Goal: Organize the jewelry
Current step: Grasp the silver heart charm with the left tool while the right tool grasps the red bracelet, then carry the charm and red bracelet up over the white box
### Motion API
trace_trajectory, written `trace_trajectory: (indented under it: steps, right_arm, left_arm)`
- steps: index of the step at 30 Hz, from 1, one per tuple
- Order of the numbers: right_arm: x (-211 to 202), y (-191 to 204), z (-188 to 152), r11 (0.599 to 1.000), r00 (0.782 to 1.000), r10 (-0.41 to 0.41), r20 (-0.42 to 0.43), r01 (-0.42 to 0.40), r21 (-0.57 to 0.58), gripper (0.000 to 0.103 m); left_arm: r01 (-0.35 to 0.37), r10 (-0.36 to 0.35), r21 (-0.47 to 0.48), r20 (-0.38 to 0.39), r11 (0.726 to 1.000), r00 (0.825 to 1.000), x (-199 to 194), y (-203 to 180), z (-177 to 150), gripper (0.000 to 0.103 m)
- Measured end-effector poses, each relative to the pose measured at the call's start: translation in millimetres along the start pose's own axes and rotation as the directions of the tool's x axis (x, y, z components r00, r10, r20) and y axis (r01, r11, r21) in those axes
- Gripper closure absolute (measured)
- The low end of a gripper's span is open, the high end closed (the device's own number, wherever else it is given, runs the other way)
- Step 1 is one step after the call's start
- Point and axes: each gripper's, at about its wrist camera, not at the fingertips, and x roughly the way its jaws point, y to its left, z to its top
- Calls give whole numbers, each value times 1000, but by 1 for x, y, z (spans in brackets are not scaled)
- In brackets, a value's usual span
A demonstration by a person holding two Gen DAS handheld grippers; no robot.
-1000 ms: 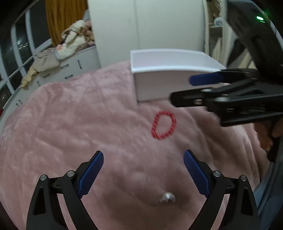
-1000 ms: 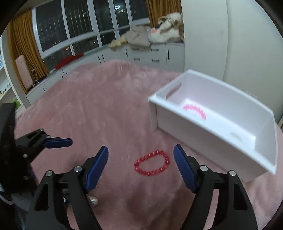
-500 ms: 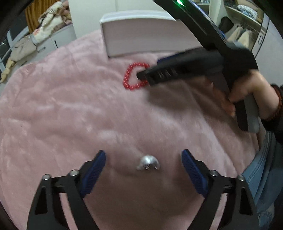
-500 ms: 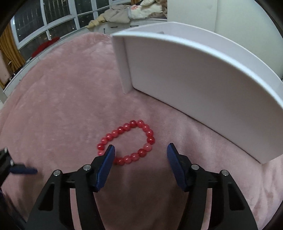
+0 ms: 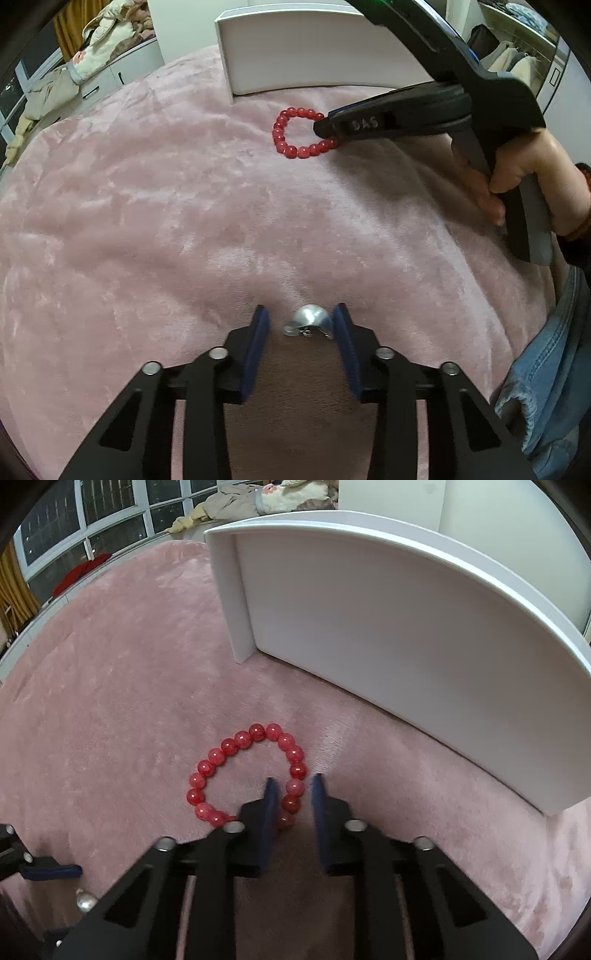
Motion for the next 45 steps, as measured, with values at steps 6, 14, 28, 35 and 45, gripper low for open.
trace_trajectory:
  steps: [6,14,28,35,45]
  right_arm:
    - [-4,-18,-2,996,997,74,-23,-73,42,92]
    - [-36,-34,-7,987,990,143,5,-143,68,93]
    - [-135,-54,17,974,961,212,177,-222,40,93]
    - [-182,-78,48,981,943,171,286,-191,42,93]
    - [-217,-122,75,990,933,85,349,-118,75,93]
  left_arm:
    - [4,-4,-5,-1,1000,1000,3,-1,4,70]
    - [8,-8,-22,-1,1000,1000,-1,-6,5,70]
    - [3,6,-66,136,998,991,-37,-5,58,70]
    - [11,5,-63,236,998,972,-65,-12,101,70]
    - [-38,25,30,342,999,939,-97,-28,183,70]
